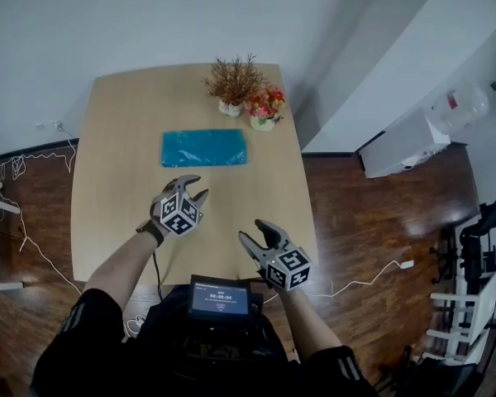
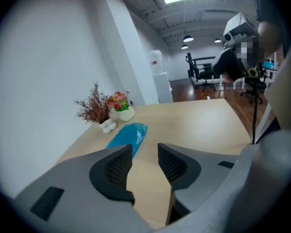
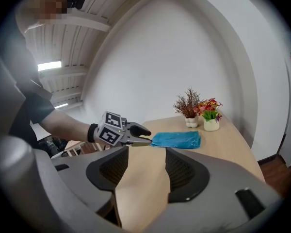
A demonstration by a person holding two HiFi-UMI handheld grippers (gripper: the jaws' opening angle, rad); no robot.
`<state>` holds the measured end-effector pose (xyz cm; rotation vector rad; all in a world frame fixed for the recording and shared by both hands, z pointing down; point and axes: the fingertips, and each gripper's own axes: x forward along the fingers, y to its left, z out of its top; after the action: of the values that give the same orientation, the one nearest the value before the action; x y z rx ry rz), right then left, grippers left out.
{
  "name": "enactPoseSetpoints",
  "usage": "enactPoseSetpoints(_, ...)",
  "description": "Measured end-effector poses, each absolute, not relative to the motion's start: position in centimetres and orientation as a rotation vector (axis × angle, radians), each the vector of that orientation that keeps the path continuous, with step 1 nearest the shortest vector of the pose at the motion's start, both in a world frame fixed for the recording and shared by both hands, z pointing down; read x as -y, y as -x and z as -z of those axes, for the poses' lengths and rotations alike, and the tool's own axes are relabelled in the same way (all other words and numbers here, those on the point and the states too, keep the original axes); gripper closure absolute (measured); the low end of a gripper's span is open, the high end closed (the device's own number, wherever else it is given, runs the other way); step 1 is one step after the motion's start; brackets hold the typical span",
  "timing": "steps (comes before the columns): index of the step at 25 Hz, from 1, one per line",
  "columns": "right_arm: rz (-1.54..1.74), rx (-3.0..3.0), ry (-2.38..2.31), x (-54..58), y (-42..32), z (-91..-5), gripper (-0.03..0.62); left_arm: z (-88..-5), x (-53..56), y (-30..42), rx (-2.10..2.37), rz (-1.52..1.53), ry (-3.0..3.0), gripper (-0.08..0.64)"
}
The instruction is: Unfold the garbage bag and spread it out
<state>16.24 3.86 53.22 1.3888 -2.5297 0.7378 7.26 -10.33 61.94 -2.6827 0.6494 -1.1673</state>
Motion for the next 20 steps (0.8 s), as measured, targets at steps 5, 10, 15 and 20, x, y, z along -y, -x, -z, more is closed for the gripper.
enactPoseSetpoints(5,-0.736,2.480,-1.403,-1.0,-16.3,-54.4,0.351,-65.0,15.9,-9.9,-0.567,1.244,2.616,0.387)
enactPoseSetpoints(10,-0.664,2.406,-1.390,1.6,-16.6,-56.1,0.351,-68.9,19.0,-11.6,-0.474,1.346,2.574,0.387)
enactPoseSetpoints(15,-0.634,2.354,-1.389,4.8,-16.9,-57.6,0.351,-73.3,20.7,-11.7,-0.407,1.464,2.557,0.387)
enactPoseSetpoints(20,-0.680,2.351,-1.415,7.4,-16.6,-58.3,0.351,-75.2,21.8,-11.9,-0.397,1.492,2.594,0.387)
